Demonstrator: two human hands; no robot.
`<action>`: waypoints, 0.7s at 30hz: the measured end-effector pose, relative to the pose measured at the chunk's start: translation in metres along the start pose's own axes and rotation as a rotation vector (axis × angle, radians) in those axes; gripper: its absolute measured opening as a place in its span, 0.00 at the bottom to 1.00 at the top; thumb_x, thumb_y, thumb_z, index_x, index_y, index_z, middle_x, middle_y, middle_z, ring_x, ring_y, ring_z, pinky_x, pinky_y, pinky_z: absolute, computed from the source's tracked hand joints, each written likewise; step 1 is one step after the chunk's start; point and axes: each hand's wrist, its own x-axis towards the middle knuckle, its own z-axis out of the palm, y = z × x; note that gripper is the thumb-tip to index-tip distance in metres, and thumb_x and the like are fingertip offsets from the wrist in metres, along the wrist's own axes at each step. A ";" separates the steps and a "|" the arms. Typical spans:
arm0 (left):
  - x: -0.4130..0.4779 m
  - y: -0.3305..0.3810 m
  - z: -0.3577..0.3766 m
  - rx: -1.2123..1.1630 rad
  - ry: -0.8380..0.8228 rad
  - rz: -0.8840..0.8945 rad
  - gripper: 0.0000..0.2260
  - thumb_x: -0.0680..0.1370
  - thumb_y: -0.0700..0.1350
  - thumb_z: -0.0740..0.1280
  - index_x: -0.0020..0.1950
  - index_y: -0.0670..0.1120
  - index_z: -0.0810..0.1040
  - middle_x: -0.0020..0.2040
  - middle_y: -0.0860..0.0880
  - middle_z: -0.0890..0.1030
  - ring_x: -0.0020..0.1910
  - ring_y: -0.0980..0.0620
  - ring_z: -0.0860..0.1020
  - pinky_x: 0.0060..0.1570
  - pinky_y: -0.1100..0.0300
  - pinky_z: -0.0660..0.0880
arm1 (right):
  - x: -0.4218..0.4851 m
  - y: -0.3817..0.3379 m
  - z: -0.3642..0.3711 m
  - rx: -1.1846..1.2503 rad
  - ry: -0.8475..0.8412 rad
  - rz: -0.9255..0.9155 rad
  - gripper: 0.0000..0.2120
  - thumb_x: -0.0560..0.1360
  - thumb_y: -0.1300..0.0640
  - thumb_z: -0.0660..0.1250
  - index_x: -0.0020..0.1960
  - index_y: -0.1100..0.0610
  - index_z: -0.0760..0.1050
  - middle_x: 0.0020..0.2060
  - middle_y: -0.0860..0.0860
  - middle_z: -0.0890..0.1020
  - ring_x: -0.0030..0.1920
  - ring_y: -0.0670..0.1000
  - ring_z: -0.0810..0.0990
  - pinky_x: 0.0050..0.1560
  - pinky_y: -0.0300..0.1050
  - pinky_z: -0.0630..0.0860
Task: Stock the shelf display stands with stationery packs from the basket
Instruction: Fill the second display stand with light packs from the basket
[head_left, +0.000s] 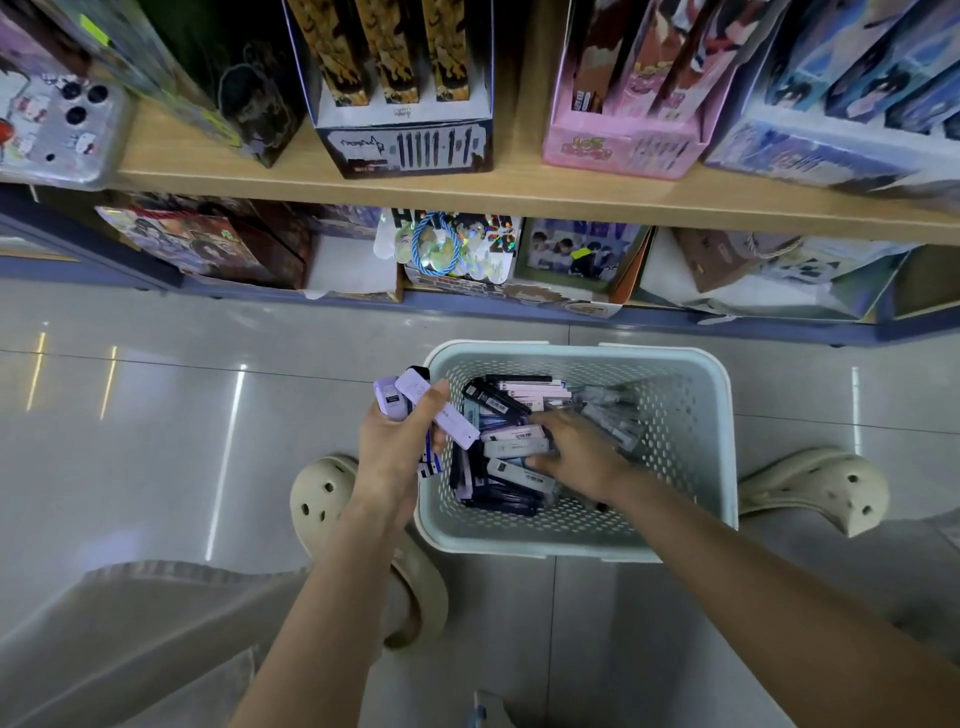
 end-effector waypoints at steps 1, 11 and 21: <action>0.001 0.000 0.001 -0.001 0.001 -0.004 0.08 0.77 0.42 0.67 0.39 0.43 0.73 0.27 0.50 0.74 0.25 0.54 0.68 0.28 0.63 0.67 | 0.004 -0.002 0.001 -0.033 0.000 0.000 0.28 0.76 0.49 0.66 0.72 0.55 0.64 0.70 0.54 0.68 0.70 0.53 0.65 0.70 0.48 0.61; 0.008 -0.003 0.004 0.042 0.047 -0.090 0.08 0.78 0.42 0.66 0.39 0.43 0.72 0.32 0.46 0.71 0.31 0.50 0.68 0.34 0.56 0.66 | 0.011 -0.011 0.000 -0.060 -0.032 0.066 0.15 0.80 0.56 0.60 0.64 0.63 0.69 0.63 0.59 0.72 0.59 0.58 0.75 0.54 0.44 0.72; -0.012 -0.006 0.014 0.074 -0.013 -0.112 0.04 0.78 0.37 0.64 0.44 0.42 0.71 0.32 0.47 0.73 0.27 0.54 0.75 0.27 0.64 0.73 | -0.041 -0.027 -0.033 0.401 0.183 0.077 0.07 0.81 0.57 0.57 0.56 0.57 0.70 0.34 0.49 0.77 0.31 0.46 0.76 0.31 0.34 0.72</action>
